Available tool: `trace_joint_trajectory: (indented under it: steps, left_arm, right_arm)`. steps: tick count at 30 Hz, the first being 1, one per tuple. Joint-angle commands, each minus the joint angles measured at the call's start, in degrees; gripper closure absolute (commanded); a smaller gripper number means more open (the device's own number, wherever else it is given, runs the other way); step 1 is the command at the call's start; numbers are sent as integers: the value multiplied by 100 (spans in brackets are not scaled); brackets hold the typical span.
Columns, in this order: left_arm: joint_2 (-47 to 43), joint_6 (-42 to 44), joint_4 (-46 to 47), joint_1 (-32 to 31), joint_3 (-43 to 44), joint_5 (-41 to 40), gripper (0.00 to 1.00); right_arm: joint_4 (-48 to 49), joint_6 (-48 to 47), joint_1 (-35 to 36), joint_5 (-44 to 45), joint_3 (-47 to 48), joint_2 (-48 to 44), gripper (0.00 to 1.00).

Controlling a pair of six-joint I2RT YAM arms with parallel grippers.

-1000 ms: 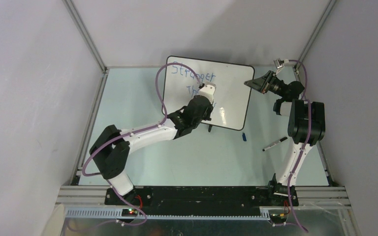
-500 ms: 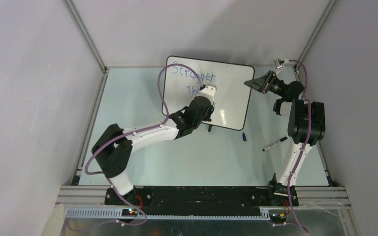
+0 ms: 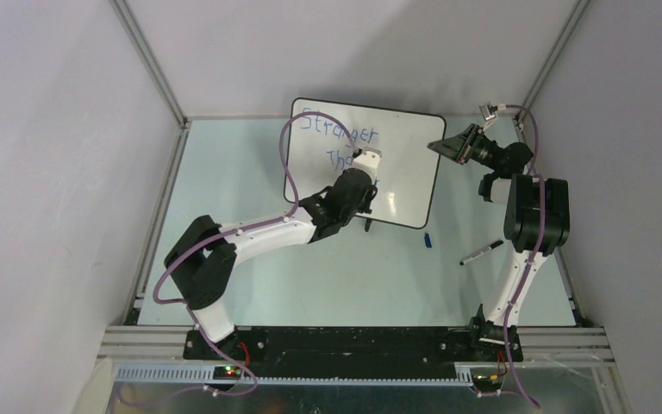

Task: Write a sentence on the whiteboard

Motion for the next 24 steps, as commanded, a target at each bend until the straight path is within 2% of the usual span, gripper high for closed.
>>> trace_joint_trajectory:
  steps: [1,24]
  left_arm:
    - [64,73,182,31,286,7,100]
    - [103,-6,301,17,322,528,100]
  right_arm:
    - [264,333,5,52,53,-393,100]
    - [257,335,5,43,55,-393,100]
